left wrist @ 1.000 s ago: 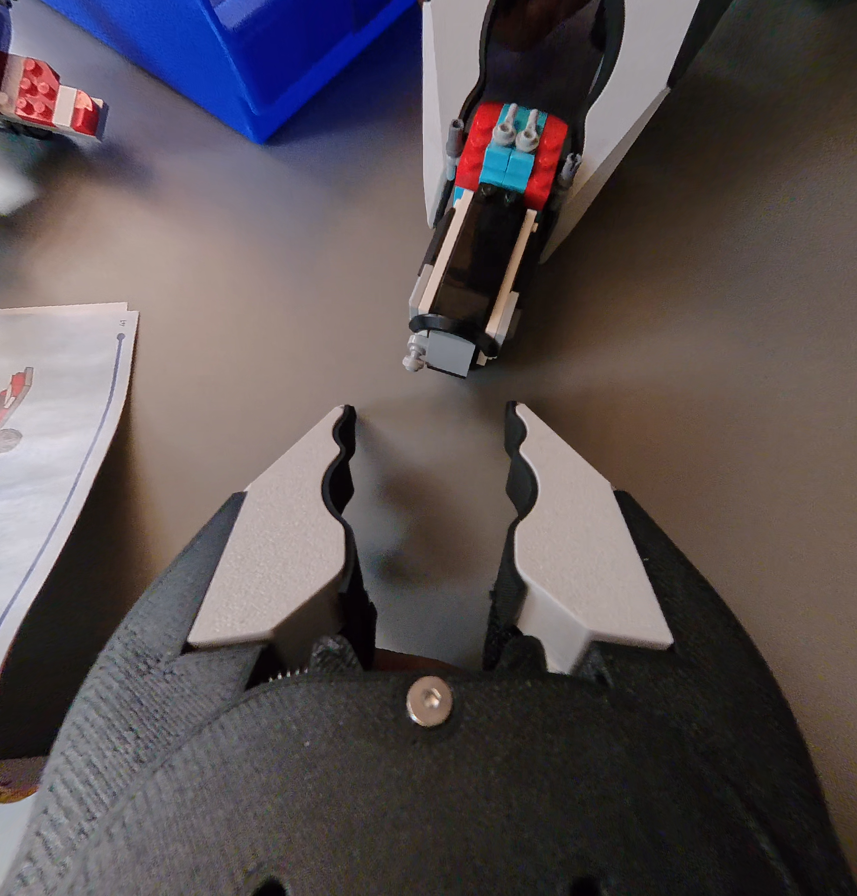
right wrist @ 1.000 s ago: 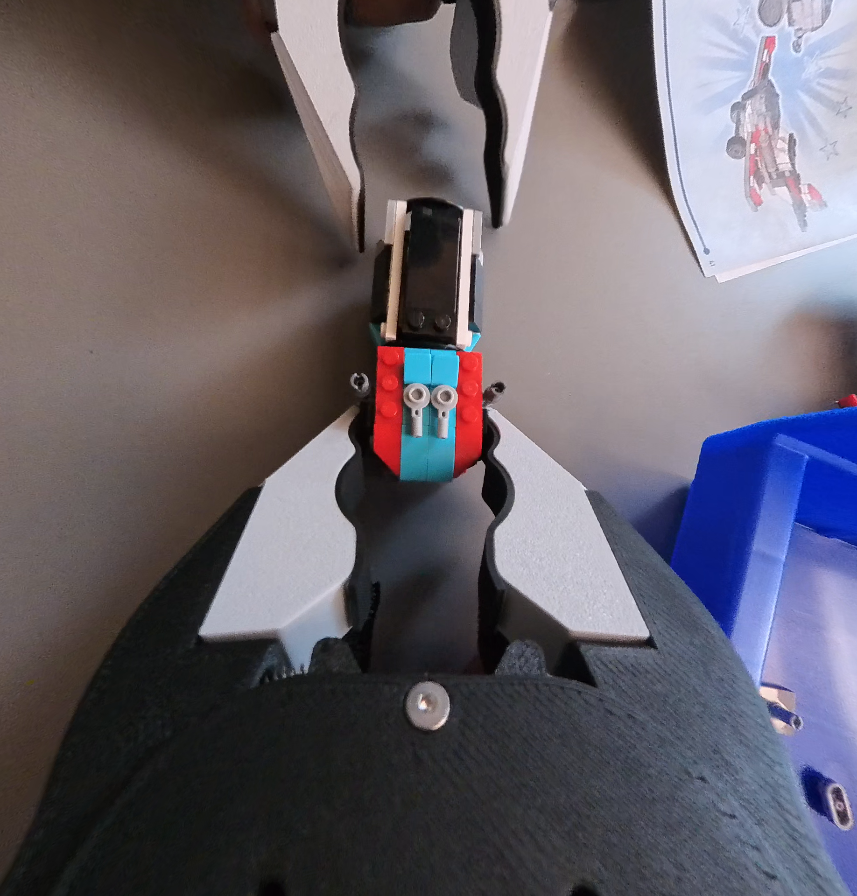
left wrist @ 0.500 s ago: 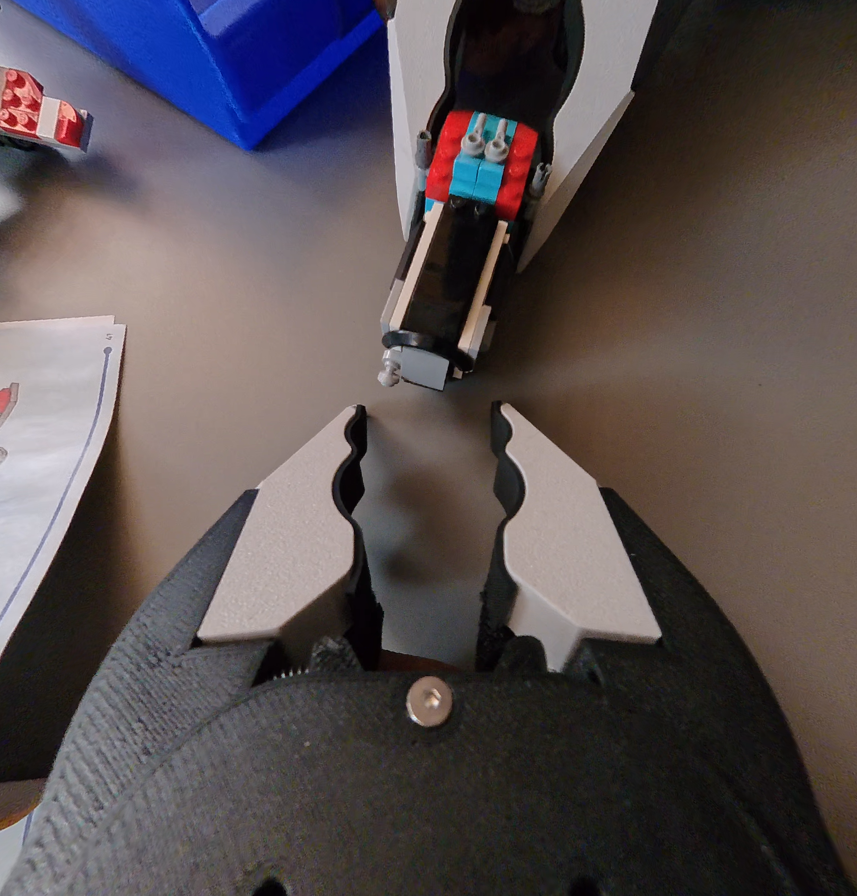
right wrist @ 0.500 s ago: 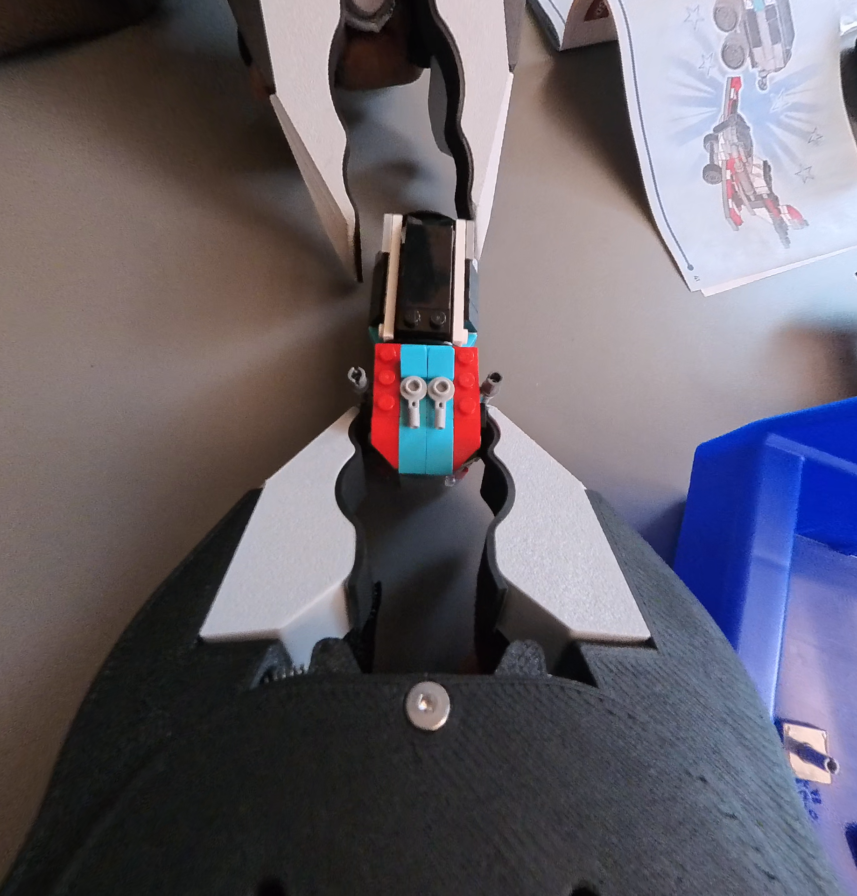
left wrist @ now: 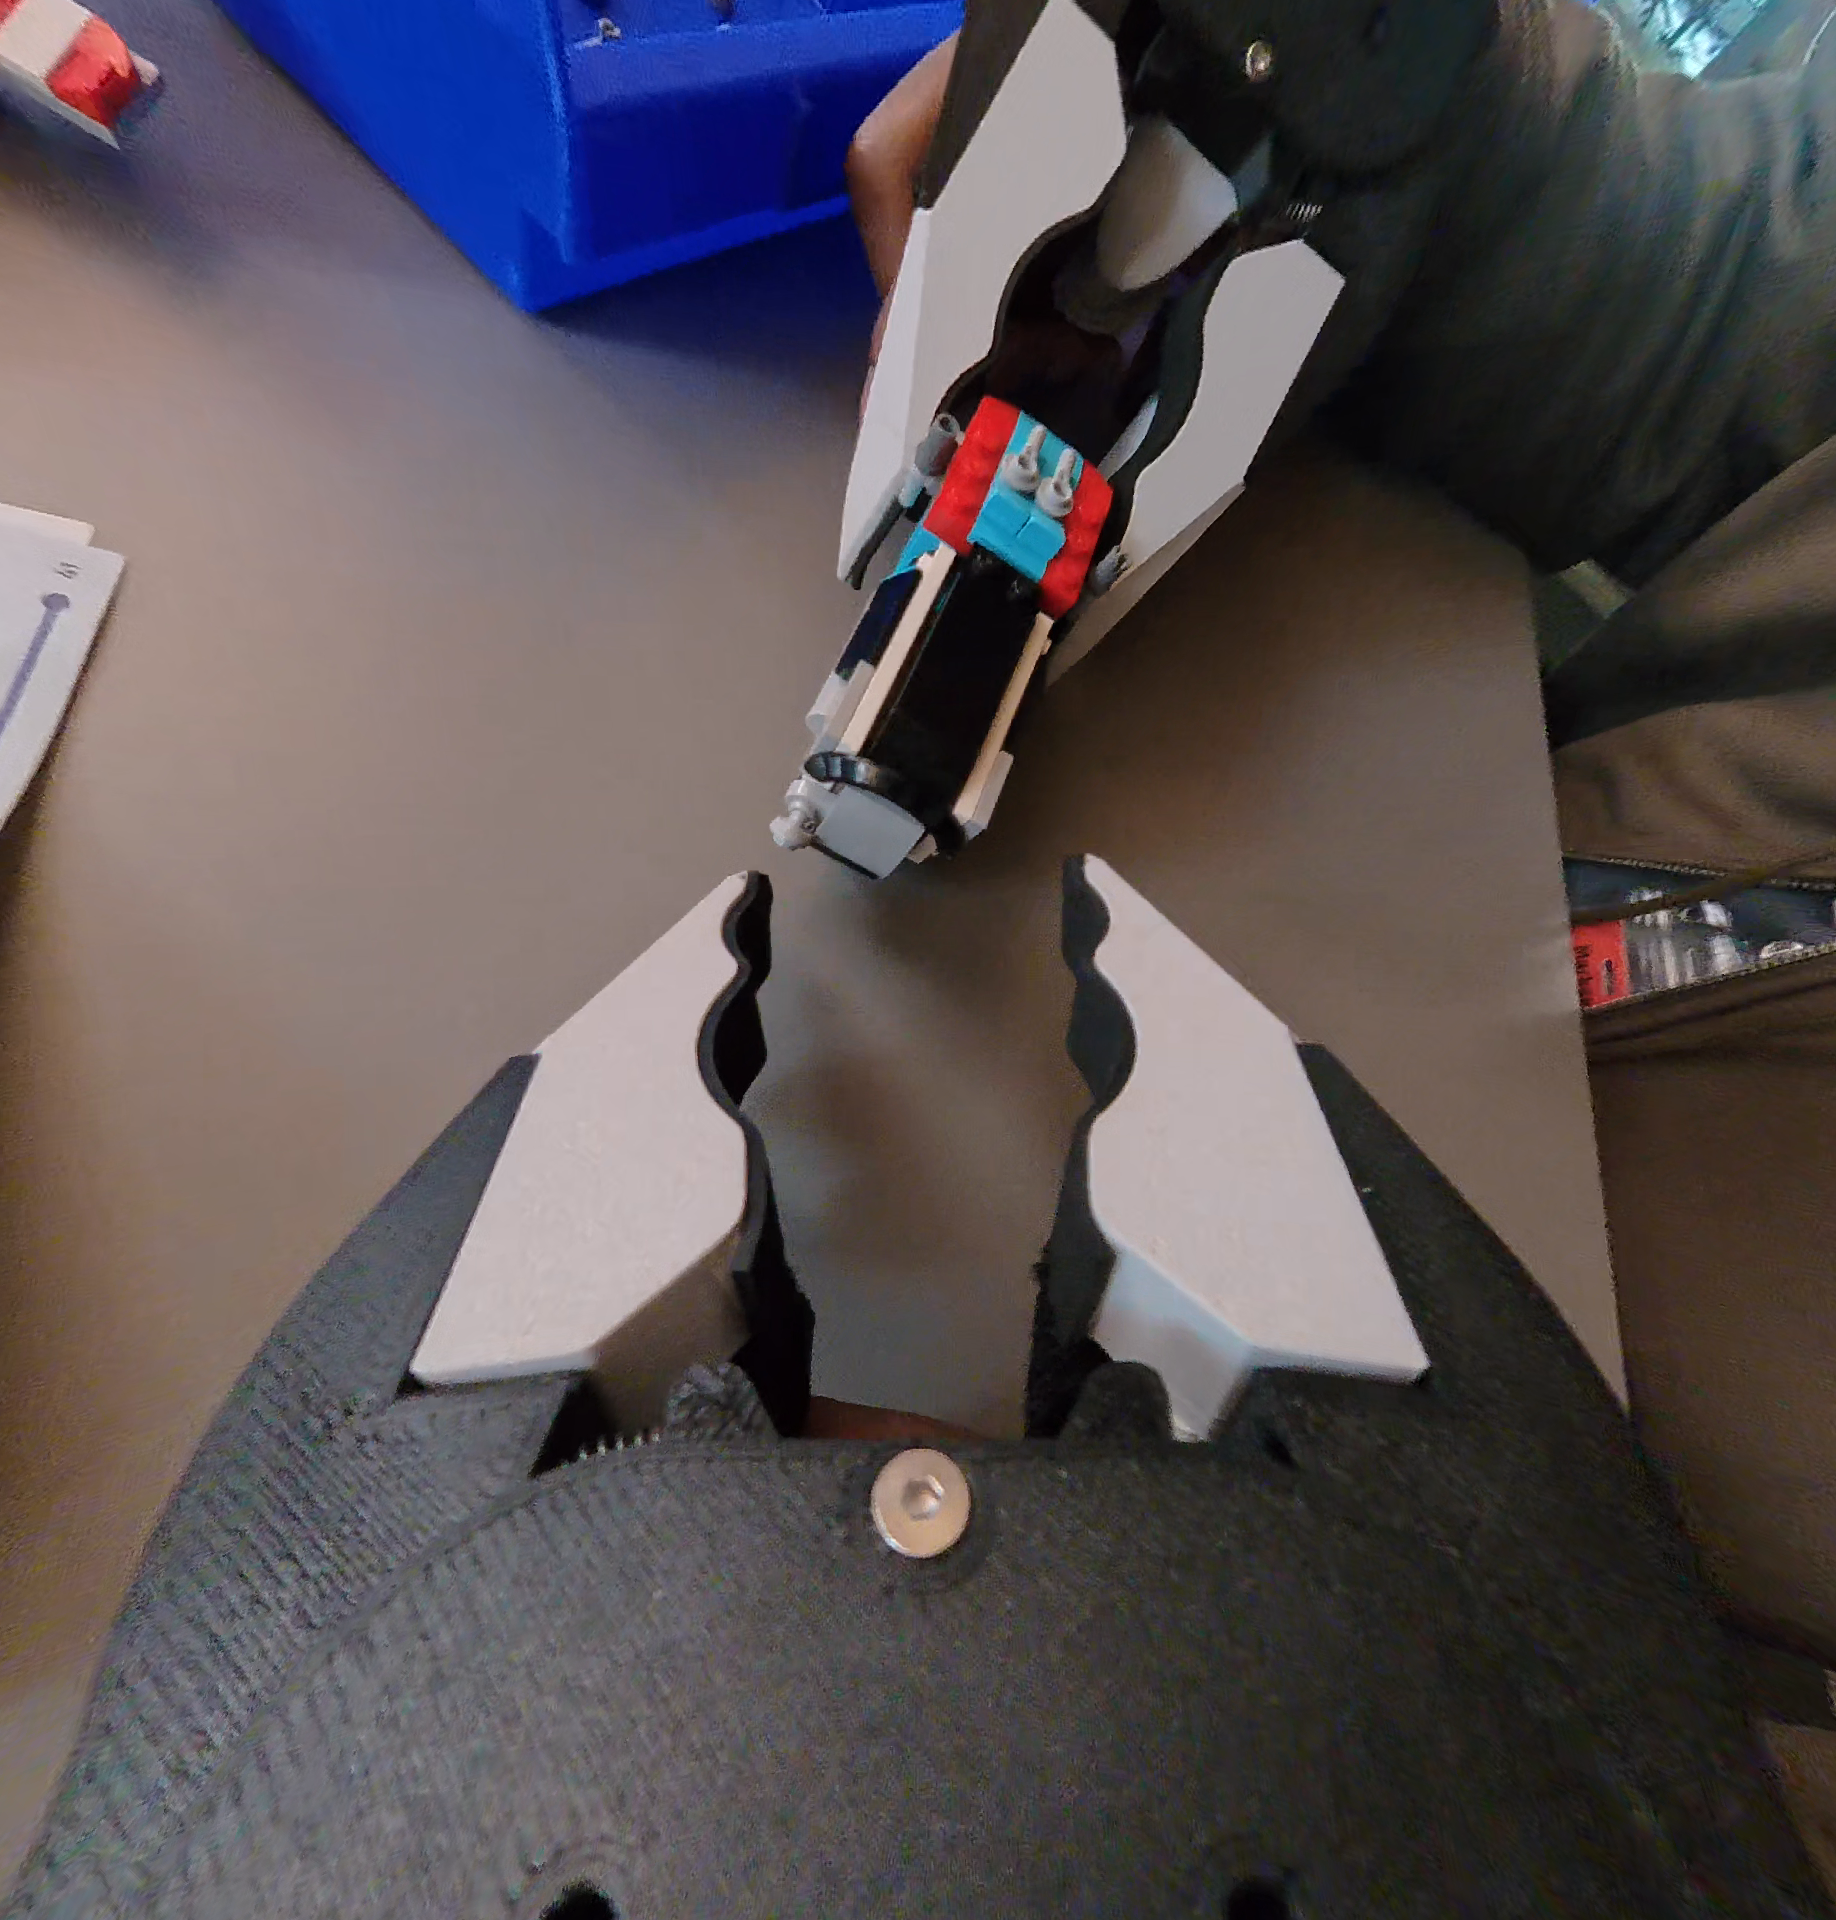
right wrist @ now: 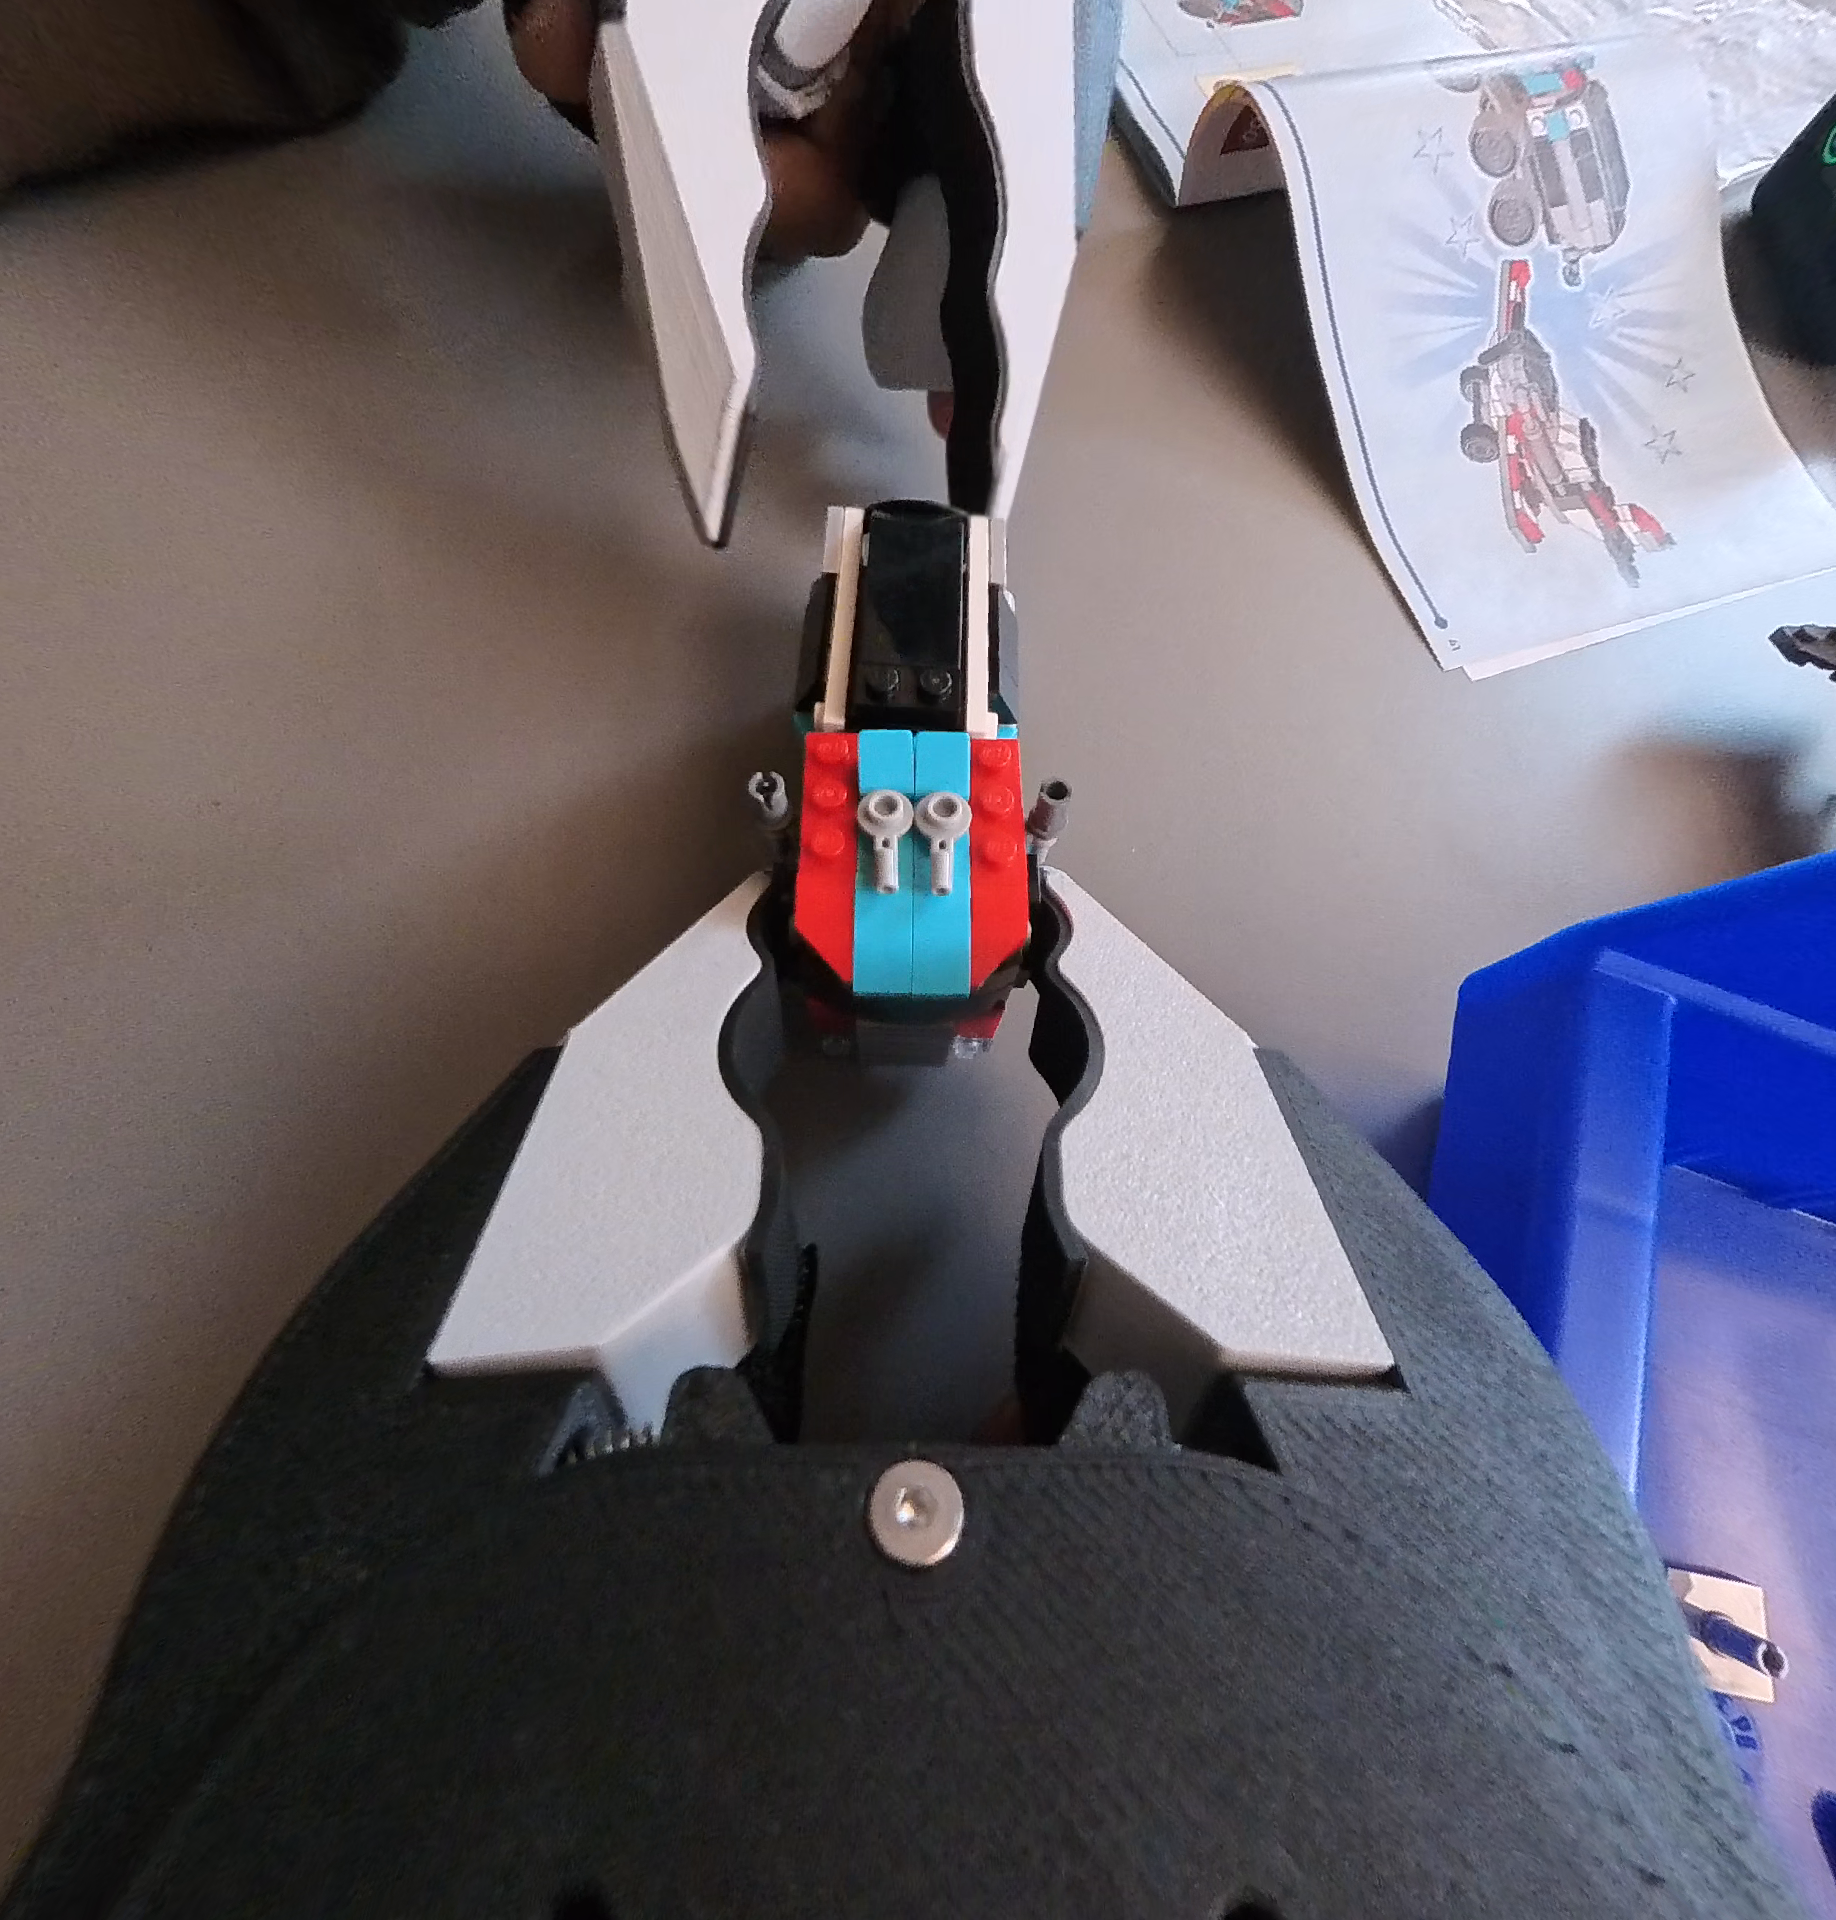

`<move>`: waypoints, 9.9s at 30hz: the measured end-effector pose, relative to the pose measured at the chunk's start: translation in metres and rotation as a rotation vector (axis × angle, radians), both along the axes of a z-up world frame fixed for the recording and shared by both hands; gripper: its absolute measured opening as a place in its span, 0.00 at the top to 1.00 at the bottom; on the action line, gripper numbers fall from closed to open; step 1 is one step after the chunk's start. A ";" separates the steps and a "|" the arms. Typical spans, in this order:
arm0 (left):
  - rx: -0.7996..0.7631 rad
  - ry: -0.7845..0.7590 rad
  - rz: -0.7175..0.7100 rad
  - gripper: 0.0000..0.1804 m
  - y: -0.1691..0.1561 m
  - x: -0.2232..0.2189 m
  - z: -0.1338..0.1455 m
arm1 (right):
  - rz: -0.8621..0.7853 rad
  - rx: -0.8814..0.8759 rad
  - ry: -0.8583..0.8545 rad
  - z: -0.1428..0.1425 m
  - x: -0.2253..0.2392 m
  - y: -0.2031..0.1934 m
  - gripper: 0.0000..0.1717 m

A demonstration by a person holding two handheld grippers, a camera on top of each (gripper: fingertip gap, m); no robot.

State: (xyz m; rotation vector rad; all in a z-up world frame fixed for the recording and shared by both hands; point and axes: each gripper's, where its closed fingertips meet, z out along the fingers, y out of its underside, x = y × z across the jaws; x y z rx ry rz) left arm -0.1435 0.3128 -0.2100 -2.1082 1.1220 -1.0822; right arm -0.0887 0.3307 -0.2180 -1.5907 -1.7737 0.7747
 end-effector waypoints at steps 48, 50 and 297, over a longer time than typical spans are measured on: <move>0.086 0.102 0.040 0.68 0.007 -0.011 -0.001 | -0.073 0.035 -0.347 -0.004 -0.016 0.000 0.68; 0.086 0.105 0.036 0.68 0.007 -0.011 -0.001 | -0.074 0.036 -0.356 -0.006 -0.015 0.001 0.70; 0.675 0.076 0.211 0.76 0.024 0.098 0.061 | -0.530 -0.658 0.632 0.094 0.025 0.031 0.76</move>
